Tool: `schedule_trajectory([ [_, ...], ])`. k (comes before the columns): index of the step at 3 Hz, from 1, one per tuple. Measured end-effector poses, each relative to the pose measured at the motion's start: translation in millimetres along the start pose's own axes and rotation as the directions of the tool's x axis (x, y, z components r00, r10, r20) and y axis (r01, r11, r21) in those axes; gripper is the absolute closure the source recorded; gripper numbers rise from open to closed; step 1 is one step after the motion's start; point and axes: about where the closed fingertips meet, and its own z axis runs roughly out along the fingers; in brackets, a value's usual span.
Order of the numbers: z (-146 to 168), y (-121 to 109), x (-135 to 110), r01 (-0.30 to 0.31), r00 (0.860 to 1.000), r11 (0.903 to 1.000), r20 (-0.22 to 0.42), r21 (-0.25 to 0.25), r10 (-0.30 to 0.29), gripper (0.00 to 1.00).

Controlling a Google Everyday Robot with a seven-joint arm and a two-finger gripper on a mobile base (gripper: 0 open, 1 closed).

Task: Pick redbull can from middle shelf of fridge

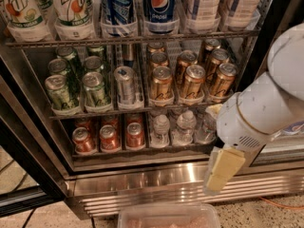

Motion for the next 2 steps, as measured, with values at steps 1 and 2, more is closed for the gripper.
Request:
schedule_trajectory([
  [1,39.1,-4.6,-27.1,-0.011,0.997,0.9991,0.080,0.040,0.008,0.00],
  [2,51.2,-12.8,-45.7,-0.049,0.986,0.9962,0.165,0.072,0.037,0.00],
])
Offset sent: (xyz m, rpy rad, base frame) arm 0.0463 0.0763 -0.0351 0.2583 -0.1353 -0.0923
